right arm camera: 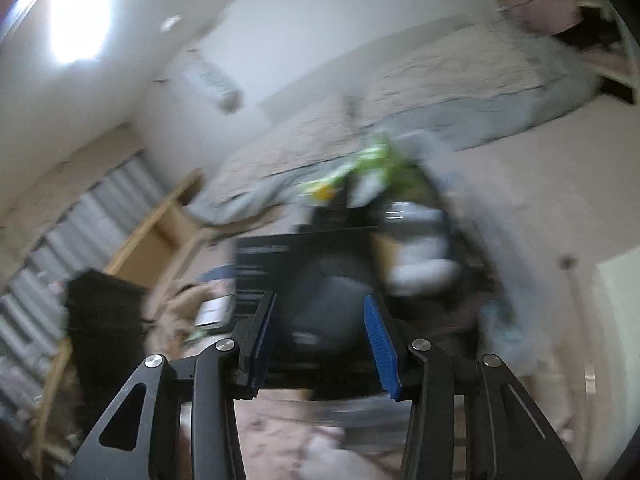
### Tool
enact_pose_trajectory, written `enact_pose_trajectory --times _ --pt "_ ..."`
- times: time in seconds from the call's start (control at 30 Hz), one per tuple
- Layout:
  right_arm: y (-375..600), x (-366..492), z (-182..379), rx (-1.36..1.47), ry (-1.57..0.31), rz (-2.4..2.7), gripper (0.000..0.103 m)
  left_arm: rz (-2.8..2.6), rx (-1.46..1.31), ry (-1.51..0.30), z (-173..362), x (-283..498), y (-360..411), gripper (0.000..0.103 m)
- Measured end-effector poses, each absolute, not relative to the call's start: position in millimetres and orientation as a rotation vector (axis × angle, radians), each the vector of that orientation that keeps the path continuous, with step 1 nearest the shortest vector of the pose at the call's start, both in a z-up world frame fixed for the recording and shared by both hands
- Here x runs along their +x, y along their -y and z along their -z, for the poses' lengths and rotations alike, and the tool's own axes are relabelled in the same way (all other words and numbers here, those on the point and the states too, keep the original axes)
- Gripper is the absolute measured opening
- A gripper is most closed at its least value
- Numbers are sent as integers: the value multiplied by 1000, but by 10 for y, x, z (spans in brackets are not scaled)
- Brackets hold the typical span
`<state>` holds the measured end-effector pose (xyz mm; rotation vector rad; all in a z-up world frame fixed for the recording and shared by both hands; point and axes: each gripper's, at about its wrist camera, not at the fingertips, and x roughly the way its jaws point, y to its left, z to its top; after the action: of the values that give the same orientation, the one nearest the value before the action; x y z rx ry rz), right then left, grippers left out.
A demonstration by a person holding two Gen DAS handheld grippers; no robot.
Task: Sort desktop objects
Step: 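Carry the black UGREEN box with both grippers over the clear bin, then lower the black box into the bin with the right gripper while the left gripper opens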
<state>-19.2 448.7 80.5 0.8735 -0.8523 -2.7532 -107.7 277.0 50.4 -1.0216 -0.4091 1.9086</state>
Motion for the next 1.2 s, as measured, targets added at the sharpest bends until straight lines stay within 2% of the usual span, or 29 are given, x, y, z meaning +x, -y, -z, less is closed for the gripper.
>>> enact_pose_trajectory --times 0.03,0.07,0.1,0.17,0.27,0.37,0.5,0.8,0.87,0.93,1.17,1.2 --pt "-4443 -245 -824 885 863 2724 41 -1910 -1028 411 -503 -1081 -2763 49" --pt "-4404 -285 -836 898 860 2718 41 -1923 -1033 405 -513 -1073 -2746 56" --pt "-4368 -326 -838 915 853 2719 41 -1947 -1033 397 -532 -1059 -2716 74" --pt "-4329 -413 -805 960 851 2720 41 -2000 -996 392 -600 -1013 -2612 91" --pt "-4330 -508 -699 1010 901 2685 41 -2048 -940 379 -703 -978 -2444 92" --pt "-4246 -559 -631 1071 872 2682 37 -2098 -893 368 -789 -962 -2246 92" --pt "-4129 -597 -513 1171 857 2626 19 -2130 -886 388 -763 -981 -2013 92" --pt "-4221 -174 -980 996 703 2944 20 -2143 -949 418 -485 -1005 -1681 92" --pt "-4305 -155 -952 1036 708 2966 23 -2139 -957 437 -431 -1007 -1626 92" --pt "-4326 -191 -871 1099 716 2920 32 -2132 -967 453 -384 -1005 -1574 92" --pt "-4039 -400 -652 1244 584 2872 33 -2153 -974 448 -310 -962 -1395 92" --pt "-3992 -417 -639 1267 551 2883 37 -2158 -973 446 -304 -958 -1366 92"
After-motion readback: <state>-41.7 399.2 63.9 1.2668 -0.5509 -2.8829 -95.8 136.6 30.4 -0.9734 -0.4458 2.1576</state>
